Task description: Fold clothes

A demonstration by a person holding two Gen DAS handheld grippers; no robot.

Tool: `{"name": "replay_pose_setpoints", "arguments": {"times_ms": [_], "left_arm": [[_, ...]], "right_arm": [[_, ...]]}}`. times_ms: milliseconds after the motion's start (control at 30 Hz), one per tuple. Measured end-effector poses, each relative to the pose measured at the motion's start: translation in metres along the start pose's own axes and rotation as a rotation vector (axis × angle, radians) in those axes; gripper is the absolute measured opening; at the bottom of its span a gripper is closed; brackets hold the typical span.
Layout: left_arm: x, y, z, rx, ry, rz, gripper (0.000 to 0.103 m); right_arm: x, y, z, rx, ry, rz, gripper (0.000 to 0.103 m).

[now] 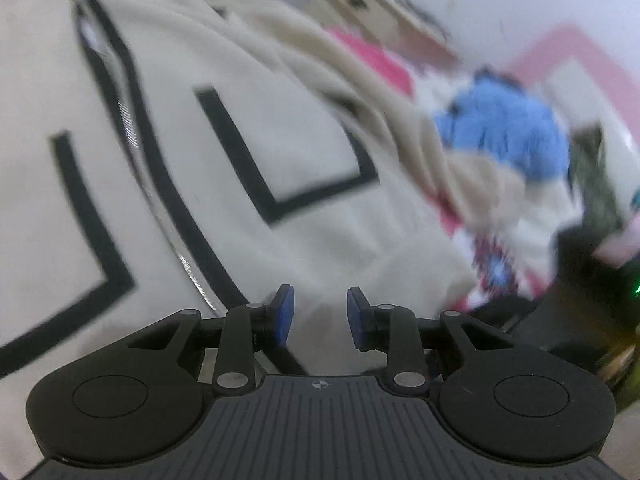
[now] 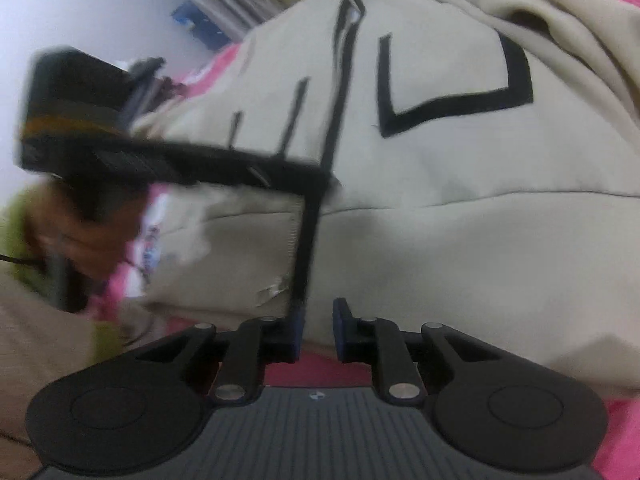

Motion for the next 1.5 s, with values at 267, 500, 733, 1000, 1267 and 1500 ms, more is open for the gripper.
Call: {"name": "replay_pose_setpoints", "arguments": {"times_ms": [267,500,733,1000,1267,1500], "left_arm": [[0.018,0.0,-0.003,-0.032,-0.039,0.01,0.028],[0.018,-0.001,-0.003,-0.046,-0.048,0.032,0.026],[0.017,-0.003,0.006,-0.008,-0.01,0.052,0.024],[0.019,-0.003,0.013,0.031,0.01,0.074,0.022],[0.02,-0.003,0.003,0.01,-0.052,0.058,0.022],[0.021,-0.005,0.005,0.015,-0.075,0.048,0.022]], "right_arm": [[-0.072,0.115,-0.033,0.452,0.014,-0.351,0.053],[-0.191,0.084,-0.102,0.424,0.048,-0.357,0.061],[-0.259,0.02,-0.176,0.351,-0.131,-0.215,0.039],[-0.287,0.025,-0.161,0.56,0.144,-0.221,0.003],[-0.28,-0.012,-0.181,0.837,0.274,-0.164,0.062],[-0.274,0.072,-0.153,0.806,0.25,-0.318,0.077]]}}
Point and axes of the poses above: each gripper's, at about its wrist camera, not at the fingertips, and y roughly against the way its jaws point, z to its left, x to its underside, the point moved 1 cm from there along -y, roughly the way its jaws point, and after that the axes turned 12 degrees about -x, right-handed, at the moved point
